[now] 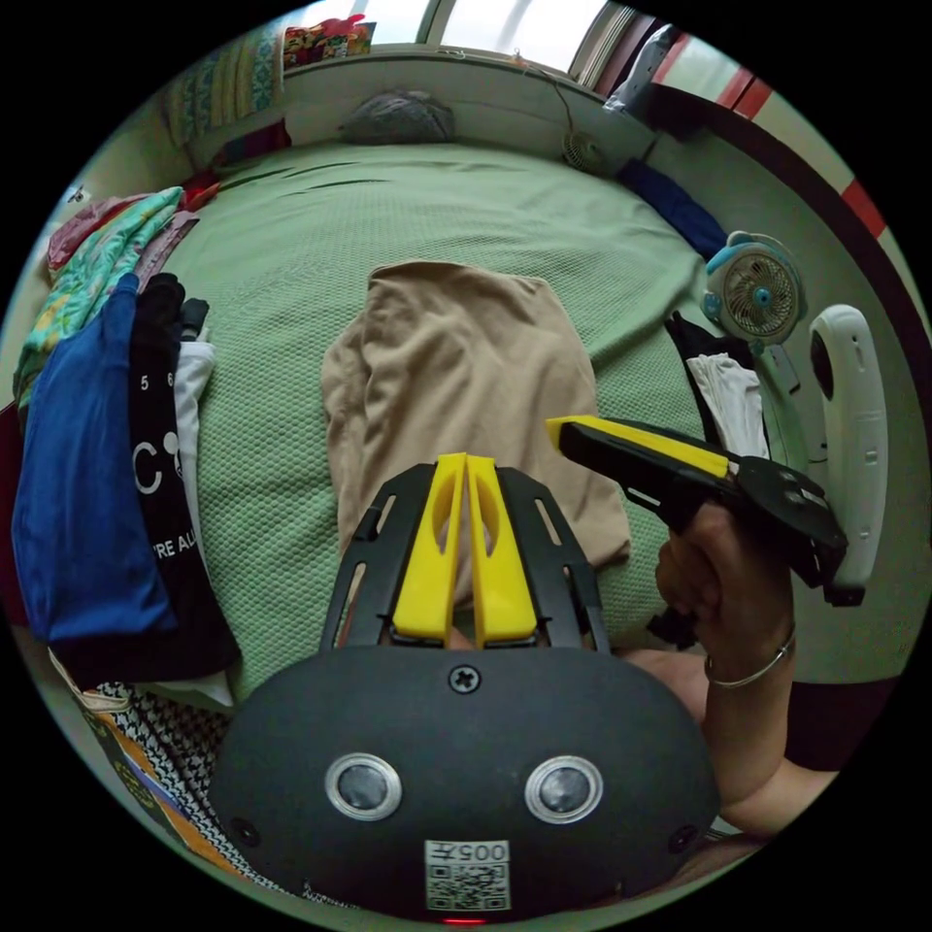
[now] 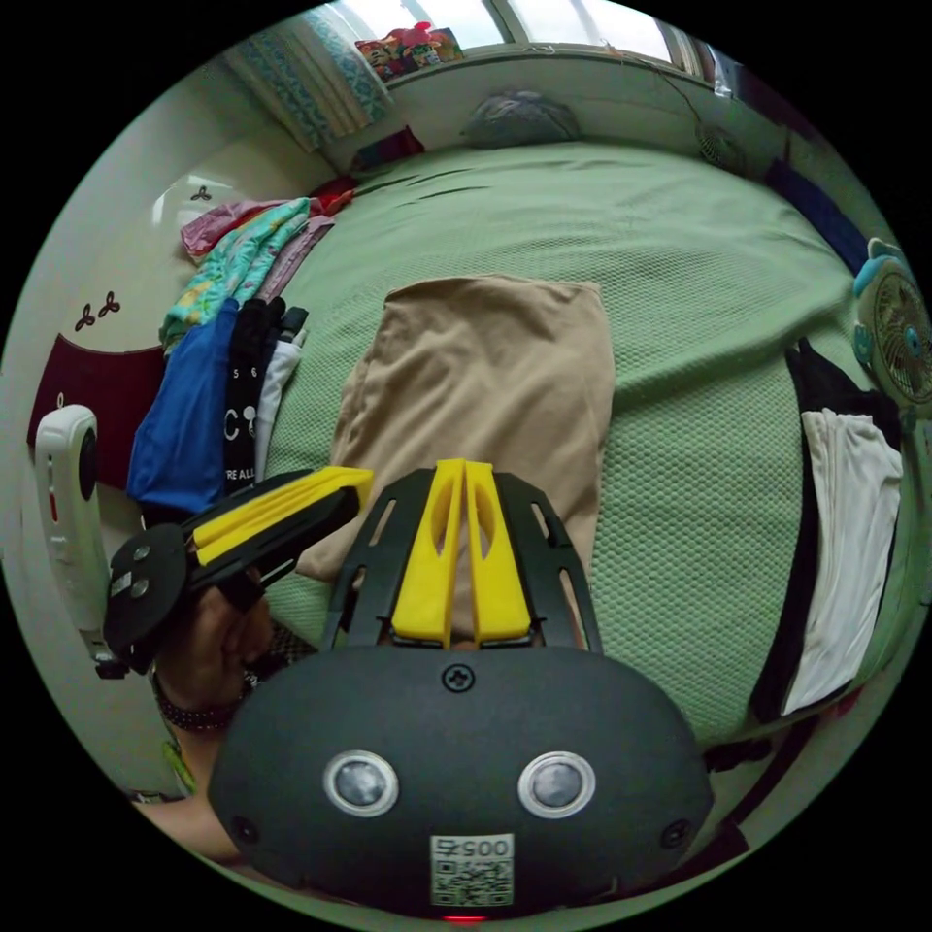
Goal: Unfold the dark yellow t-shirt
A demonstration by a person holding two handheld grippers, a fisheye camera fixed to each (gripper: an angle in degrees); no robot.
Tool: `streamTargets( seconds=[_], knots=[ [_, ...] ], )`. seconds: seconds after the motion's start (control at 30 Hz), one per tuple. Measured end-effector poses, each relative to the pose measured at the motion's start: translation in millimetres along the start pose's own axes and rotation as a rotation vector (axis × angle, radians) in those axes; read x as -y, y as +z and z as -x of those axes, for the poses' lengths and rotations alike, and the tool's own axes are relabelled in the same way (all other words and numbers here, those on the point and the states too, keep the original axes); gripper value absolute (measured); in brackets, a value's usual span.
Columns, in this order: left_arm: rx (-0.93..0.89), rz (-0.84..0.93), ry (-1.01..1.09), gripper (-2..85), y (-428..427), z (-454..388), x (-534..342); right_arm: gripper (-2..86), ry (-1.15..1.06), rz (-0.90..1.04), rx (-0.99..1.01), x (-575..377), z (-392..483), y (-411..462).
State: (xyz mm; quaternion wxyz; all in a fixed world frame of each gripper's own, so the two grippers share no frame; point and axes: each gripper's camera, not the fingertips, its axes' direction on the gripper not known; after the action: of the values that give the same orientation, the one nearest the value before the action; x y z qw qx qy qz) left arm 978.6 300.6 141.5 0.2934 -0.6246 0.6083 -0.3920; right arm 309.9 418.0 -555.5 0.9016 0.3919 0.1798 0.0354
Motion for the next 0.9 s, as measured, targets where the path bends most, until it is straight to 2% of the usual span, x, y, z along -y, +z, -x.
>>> streamTargets(
  seconds=[0.37, 0.6, 0.8, 0.9],
  knots=[
    [-0.007, -0.013, 0.003, -0.6, -8, 20, -7, -1.0, -0.046, -0.034, -0.053, -11, 24, 8],
    [-0.022, -0.042, -0.032, -0.7, -18, 46, -13, -0.4, -0.081, -0.091, -0.009, -25, 41, 6],
    [0.02, -0.079, -0.1, -0.7, -29, 78, -24, 4.3, -0.21, -0.103, -0.031, -47, 72, 11],
    [0.022, -0.101, -0.153, -0.7, -34, 97, -29, 9.2, -0.29, -0.12, 0.025, -58, 91, 12]
  ],
)
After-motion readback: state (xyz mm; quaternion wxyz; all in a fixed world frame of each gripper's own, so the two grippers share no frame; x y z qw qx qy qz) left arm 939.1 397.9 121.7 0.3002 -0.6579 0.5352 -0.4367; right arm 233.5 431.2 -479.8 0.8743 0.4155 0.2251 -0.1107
